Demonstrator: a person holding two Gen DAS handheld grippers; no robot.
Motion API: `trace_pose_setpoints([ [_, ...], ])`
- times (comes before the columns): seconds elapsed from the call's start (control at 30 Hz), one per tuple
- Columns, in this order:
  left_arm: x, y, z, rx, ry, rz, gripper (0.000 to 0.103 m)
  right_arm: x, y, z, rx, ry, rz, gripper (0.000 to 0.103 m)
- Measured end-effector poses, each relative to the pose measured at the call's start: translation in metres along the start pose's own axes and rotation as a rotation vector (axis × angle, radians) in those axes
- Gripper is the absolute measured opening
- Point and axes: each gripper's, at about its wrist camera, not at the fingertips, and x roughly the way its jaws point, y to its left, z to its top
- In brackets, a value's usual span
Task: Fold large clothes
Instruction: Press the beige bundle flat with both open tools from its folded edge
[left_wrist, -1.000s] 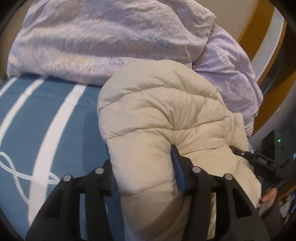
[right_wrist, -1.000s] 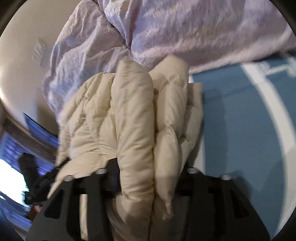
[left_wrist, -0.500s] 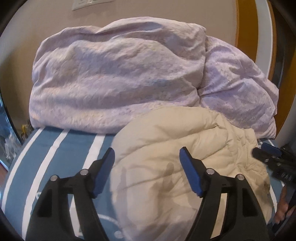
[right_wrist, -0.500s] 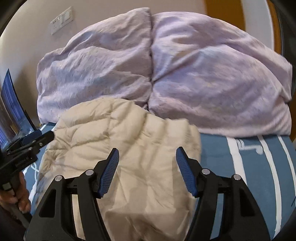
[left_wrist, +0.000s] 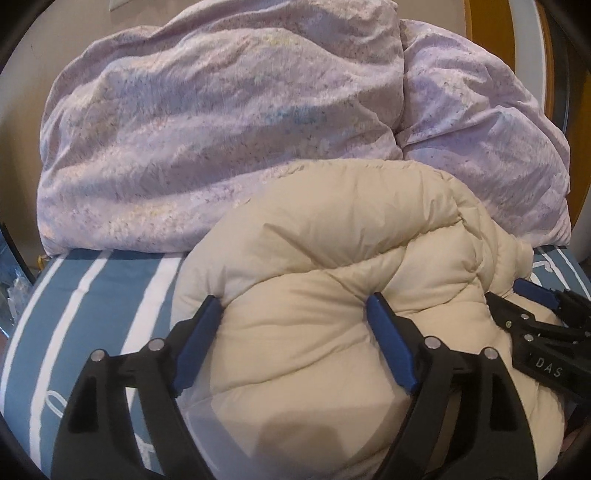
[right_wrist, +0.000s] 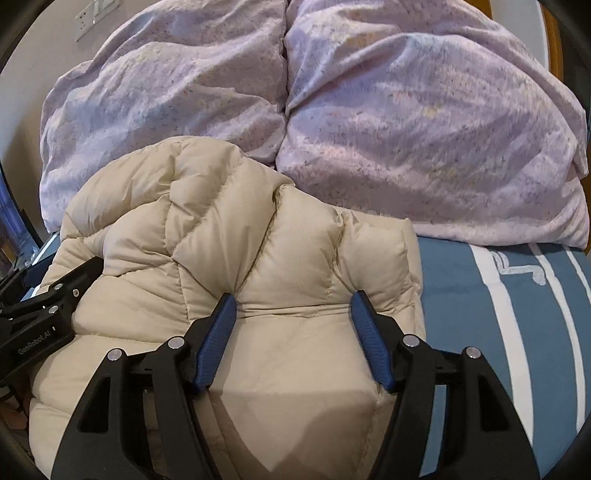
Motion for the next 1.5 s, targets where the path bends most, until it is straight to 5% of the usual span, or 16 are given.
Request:
trace_pose_setpoints([
  [0.6, 0.023, 0.0, -0.007, -0.024, 0.024, -0.016, 0.089, 0.004, -0.003, 0.002, 0.039, 0.006, 0.014, 0.066],
  [1.5, 0.049, -0.004, -0.004, 0.0, 0.077, 0.068, 0.101, 0.012, 0.002, 0.011, 0.013, 0.044, -0.04, 0.068],
])
